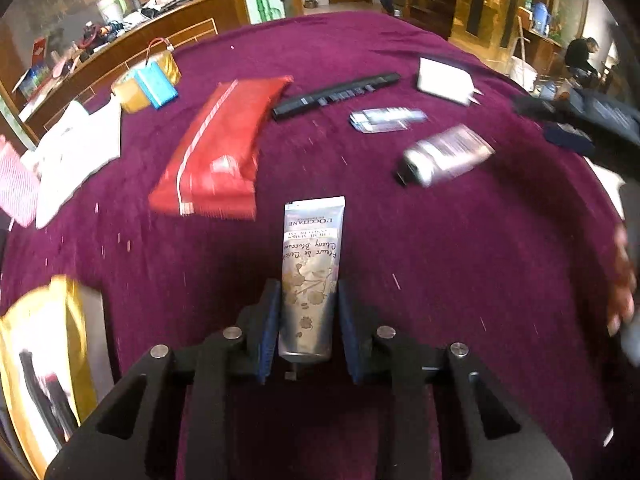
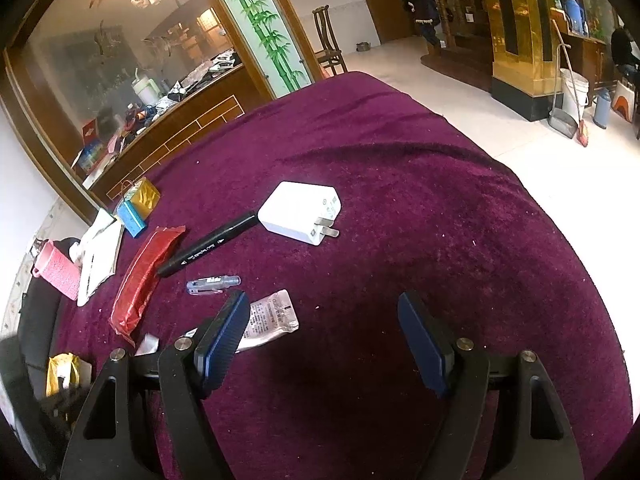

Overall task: Organize objects
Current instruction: 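Grasp the beige L'Occitane cream tube with the left gripper, then grasp the barcoded beige cream tube with the right gripper while the left holds its tube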

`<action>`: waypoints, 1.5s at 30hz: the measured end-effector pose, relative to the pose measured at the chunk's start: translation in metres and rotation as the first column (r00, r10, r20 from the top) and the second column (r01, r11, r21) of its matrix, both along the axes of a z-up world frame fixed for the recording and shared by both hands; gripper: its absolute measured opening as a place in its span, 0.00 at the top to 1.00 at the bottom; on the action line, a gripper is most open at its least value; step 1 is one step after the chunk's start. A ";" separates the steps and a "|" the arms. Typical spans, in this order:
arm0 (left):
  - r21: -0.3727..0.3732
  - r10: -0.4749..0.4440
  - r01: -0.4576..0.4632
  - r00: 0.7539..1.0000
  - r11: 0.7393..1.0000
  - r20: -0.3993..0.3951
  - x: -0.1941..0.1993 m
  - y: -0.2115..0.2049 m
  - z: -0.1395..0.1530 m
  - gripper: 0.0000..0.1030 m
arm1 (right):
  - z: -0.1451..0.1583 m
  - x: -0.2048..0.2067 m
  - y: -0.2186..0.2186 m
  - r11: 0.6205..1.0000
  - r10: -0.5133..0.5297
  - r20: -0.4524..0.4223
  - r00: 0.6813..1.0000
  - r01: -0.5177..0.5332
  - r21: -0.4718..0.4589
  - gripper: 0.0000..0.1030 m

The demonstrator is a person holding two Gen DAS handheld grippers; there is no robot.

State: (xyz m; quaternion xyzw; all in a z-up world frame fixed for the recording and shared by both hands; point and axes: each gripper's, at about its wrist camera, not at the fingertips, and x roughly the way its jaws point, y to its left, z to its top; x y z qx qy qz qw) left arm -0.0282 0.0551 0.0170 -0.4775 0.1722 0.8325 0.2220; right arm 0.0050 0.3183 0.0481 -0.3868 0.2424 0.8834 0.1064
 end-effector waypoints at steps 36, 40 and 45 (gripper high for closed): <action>0.418 0.134 -0.151 0.988 0.896 0.071 0.084 -0.094 0.028 0.73 | -0.021 -0.045 -0.080 0.987 0.108 0.203 0.973 -0.080 -0.139 0.31; 0.445 0.137 -0.150 0.989 0.883 0.062 0.087 -0.107 0.031 0.73 | -0.021 -0.065 -0.082 0.994 0.040 0.242 0.969 -0.015 -0.104 0.31; 0.464 0.132 -0.144 0.990 0.874 0.058 0.090 -0.116 0.030 0.73 | -0.022 -0.087 -0.096 1.000 -0.005 0.313 0.950 0.004 0.003 0.31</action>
